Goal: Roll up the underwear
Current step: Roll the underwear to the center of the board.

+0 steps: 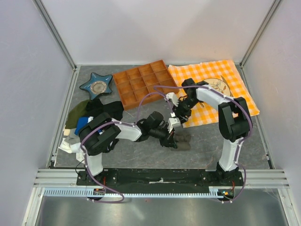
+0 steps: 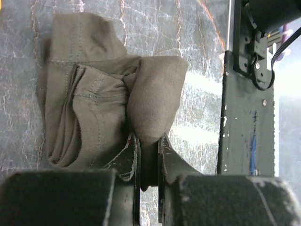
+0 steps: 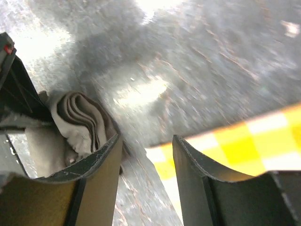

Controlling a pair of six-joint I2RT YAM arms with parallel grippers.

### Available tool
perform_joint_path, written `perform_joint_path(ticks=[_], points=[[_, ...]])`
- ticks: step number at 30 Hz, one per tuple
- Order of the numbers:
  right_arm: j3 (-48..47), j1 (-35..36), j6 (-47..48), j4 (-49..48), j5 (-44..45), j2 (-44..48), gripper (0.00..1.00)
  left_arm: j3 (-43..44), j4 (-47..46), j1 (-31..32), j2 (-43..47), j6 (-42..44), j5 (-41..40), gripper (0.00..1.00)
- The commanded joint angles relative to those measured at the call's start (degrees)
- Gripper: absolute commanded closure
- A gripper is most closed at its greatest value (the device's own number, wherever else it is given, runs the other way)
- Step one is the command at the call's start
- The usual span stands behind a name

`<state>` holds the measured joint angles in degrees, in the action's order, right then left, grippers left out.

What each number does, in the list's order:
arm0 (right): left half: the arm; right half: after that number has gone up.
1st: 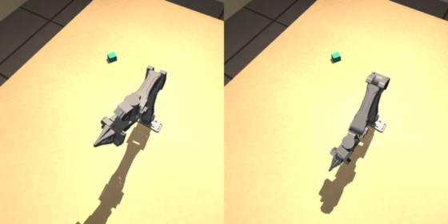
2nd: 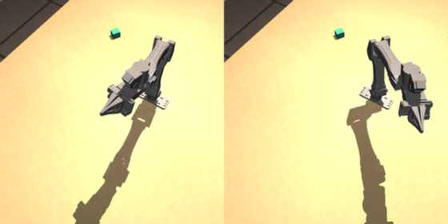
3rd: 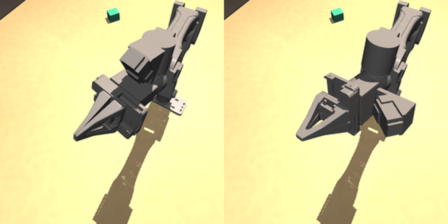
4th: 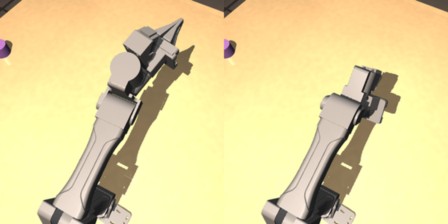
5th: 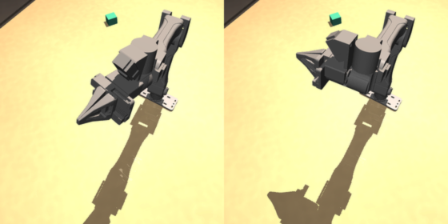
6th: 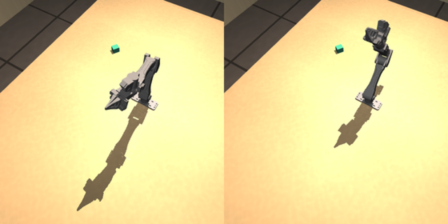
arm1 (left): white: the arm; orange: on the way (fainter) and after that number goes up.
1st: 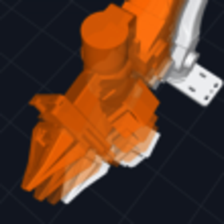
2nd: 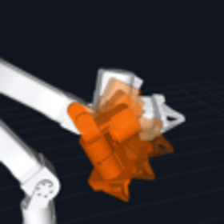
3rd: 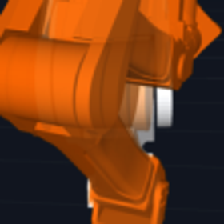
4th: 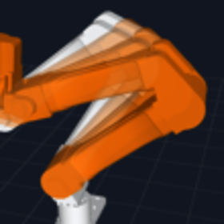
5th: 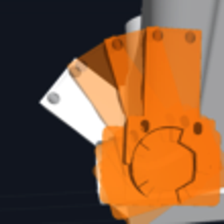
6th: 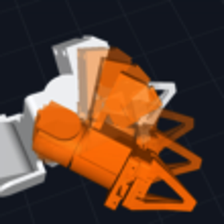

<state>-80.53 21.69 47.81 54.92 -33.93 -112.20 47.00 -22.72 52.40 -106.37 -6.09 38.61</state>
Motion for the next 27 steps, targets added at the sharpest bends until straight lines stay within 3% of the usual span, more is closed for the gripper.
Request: perform_joint_path(ticks=[1,8,12,17,23,27], points=[[-1.5,-3.1,0.9,-1.0,1.4,7.1,0.46,-1.8,13.0,-3.7,-6.9,-6.4,-2.9,0.98],[7.7,-6.7,4.5,-1.3,-0.6,18.5,0.46,1.7,17.1,-8.2,-10.6,-12.5,1.7,0.98],[15.1,-6.7,17.0,1.3,-5.2,26.0,0.45,6.0,21.3,-9.1,-13.6,-12.8,3.4,0.98],[26.6,-2.9,29.6,2.6,-9.8,34.2,0.36,10.2,26.4,-9.2,-16.4,-13.1,4.3,0.98],[34.8,8.3,21.8,-11.7,-0.8,38.1,0.33,14.3,29.3,-9.2,-17.5,-13.7,3.8,0.98],[36.6,11.0,20.4,-15.1,2.7,36.1,0.34,15.3,29.7,-9.2,-17.3,-14.8,3.1,0.97]])
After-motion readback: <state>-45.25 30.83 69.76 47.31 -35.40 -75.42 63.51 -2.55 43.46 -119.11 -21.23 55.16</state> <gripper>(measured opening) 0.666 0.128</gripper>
